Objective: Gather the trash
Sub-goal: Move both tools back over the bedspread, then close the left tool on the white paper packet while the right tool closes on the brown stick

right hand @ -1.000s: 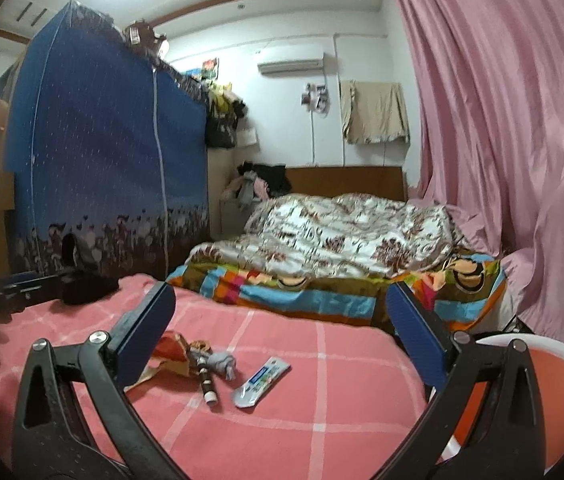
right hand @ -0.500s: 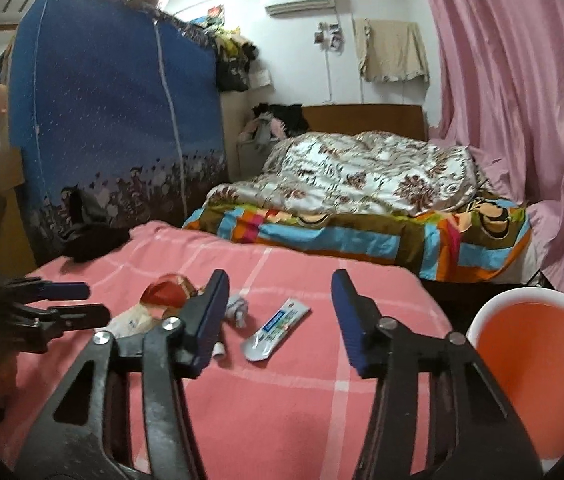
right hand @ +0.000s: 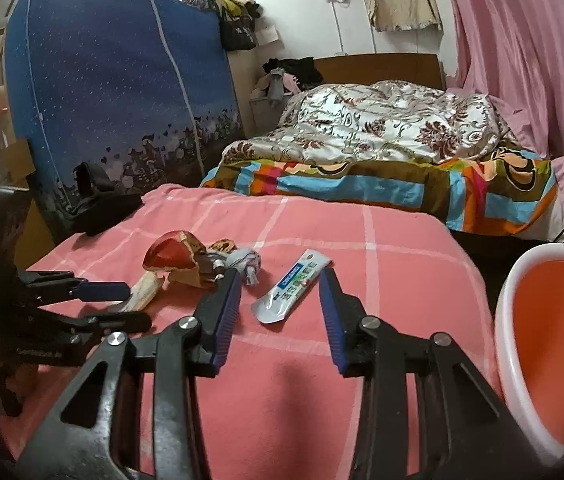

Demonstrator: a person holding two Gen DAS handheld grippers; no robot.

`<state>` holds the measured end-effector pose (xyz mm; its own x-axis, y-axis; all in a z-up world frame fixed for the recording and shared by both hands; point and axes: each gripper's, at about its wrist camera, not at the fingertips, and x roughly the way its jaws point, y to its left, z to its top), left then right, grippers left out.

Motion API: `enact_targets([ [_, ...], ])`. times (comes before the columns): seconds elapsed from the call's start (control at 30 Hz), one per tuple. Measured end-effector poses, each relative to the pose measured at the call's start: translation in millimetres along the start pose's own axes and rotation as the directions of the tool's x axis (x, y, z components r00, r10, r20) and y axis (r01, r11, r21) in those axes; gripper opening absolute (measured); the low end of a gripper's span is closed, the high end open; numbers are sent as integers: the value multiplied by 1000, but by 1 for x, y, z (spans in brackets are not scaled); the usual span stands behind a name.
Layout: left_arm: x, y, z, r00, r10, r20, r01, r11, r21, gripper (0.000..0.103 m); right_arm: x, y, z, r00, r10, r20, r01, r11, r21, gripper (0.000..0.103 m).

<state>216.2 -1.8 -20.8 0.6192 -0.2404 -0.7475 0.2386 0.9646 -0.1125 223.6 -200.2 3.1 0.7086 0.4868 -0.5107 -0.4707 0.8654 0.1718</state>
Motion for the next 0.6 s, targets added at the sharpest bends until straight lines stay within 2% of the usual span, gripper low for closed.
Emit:
enact_targets([
  [0.03, 0, 1, 0, 1000, 5, -1, -5, 1000, -4, 42, 1, 2, 0, 1000, 3, -5, -3, 1000, -4, 47],
  [0.23, -1, 13, 2, 1000, -16, 4, 16, 998, -53, 32, 9, 12, -1, 999, 23, -40, -24, 999, -30, 47],
  [0.37, -8, 13, 3, 1000, 0, 22, 1, 998, -56, 18, 11, 17, -2, 998, 38, -50, -40, 998, -40, 47],
  [0.47, -12, 12, 4, 999, -2, 34, 4, 999, -53, 10, 17, 21, -2, 995, 63, -75, -67, 997, -49, 47],
  [0.6, -18, 11, 3, 998, 4, 61, -1, 999, -52, 6, 26, 29, -3, 989, 87, -121, -97, 993, -72, 47],
])
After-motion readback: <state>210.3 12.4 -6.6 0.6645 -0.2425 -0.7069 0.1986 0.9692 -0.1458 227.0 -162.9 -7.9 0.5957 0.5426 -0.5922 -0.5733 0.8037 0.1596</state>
